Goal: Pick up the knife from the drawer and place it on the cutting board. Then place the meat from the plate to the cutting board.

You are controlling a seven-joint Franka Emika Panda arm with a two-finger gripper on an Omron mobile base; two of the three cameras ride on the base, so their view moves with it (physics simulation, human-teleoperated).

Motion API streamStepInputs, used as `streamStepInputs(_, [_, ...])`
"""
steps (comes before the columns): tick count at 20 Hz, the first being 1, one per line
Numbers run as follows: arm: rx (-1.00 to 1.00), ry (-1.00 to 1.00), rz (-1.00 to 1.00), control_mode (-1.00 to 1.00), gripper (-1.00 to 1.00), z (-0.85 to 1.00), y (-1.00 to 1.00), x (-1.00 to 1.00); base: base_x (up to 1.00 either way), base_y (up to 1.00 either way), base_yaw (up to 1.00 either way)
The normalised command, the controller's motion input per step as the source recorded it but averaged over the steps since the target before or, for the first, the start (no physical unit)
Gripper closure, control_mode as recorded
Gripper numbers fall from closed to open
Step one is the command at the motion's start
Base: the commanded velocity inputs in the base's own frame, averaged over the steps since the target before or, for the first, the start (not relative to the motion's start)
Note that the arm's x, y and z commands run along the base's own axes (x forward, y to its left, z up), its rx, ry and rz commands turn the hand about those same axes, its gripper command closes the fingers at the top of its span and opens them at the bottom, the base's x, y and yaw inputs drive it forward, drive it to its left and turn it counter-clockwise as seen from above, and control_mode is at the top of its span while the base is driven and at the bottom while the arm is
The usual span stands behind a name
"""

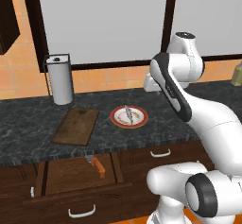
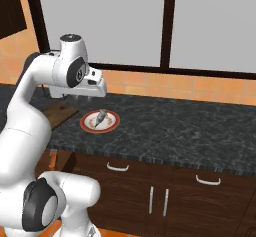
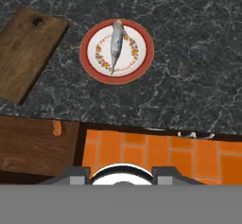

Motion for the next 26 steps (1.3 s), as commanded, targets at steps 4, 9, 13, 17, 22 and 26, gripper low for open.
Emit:
streamStepInputs(4, [-0.04,0.09,0.00,-1.00,-1.00,-0.23,0.00,0.00,0.00,0.00,0.00])
streamStepInputs(9, [-0.04,0.19,0.39,-1.00,-1.00,-0.38,0.21,0.02,0.00,0.00,0.00])
streamStepInputs(13, [-0.04,0.09,0.55,-1.00,-1.00,-0.49,0.49,0.00,0.00,0.00,0.00])
streamStepInputs(17, [-0.15,0.04,0.38,-1.00,-1.00,-0.53,0.69,0.00,0.00,0.00,0.00])
streamStepInputs(22, [-0.09,0.10,0.30,-1.00,-1.00,-0.26,0.67,-0.15,0.00,0.00,0.00])
streamStepInputs(26, [-0.09,0.16,0.23,-1.00,-1.00,-0.56,0.90,-0.16,0.00,0.00,0.00])
